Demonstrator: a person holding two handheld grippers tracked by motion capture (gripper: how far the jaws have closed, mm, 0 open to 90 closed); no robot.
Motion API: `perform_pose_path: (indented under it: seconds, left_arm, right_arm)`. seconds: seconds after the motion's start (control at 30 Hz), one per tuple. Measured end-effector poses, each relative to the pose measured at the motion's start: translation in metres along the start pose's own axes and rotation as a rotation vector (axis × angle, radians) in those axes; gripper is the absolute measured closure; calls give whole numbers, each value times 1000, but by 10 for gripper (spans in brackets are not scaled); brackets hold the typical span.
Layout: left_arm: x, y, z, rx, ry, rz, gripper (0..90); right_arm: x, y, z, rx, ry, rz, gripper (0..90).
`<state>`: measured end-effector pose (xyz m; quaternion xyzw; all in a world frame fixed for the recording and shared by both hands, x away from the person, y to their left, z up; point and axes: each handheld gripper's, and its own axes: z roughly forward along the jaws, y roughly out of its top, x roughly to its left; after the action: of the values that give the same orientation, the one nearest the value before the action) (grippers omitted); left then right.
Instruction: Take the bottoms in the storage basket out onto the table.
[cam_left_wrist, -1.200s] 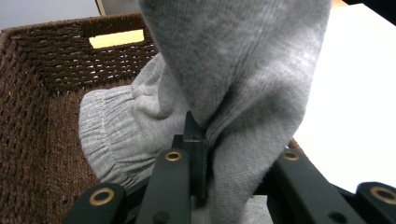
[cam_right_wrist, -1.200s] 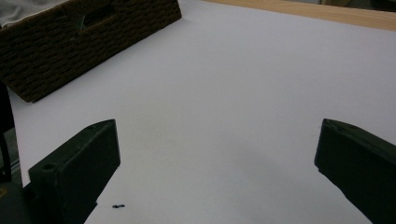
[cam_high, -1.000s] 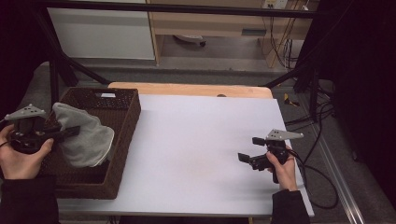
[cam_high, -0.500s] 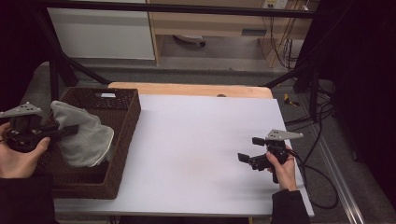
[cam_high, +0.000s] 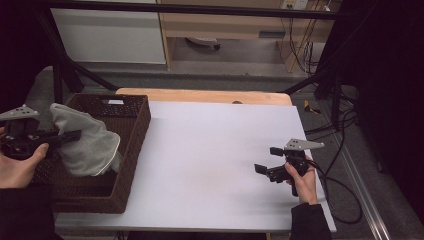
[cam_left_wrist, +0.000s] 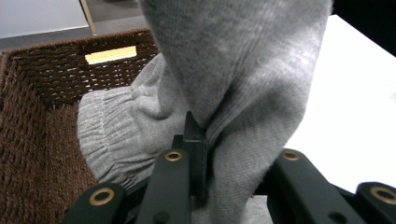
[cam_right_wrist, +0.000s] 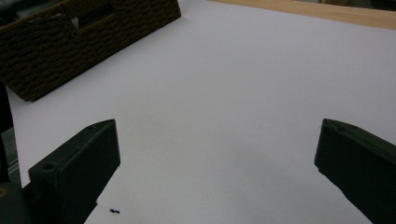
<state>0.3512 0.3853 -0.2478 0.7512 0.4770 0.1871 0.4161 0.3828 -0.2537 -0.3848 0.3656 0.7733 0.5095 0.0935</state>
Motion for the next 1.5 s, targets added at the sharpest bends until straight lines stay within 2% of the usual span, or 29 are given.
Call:
perform_pose_path:
  seconds: [0.5, 0.77, 0.9, 1.07, 1.5]
  left_arm:
    - [-4, 12, -9, -7, -22, 26, 751]
    - [-6, 21, -20, -24, -19, 40, 752]
    - [-9, 25, -24, -30, -31, 46, 752]
    - [-12, 28, -27, -25, -30, 56, 752]
    - [-20, 36, -31, -46, -55, 72, 752]
  right_arm:
    - [0, 0, 0, 3, 1, 1, 7]
    - [0, 0, -1, -1, -1, -1, 7]
    - [0, 0, 0, 0, -1, -1, 7]
    - [0, 0, 0, 3, 0, 0, 7]
    - [0, 0, 0, 2, 0, 1, 7]
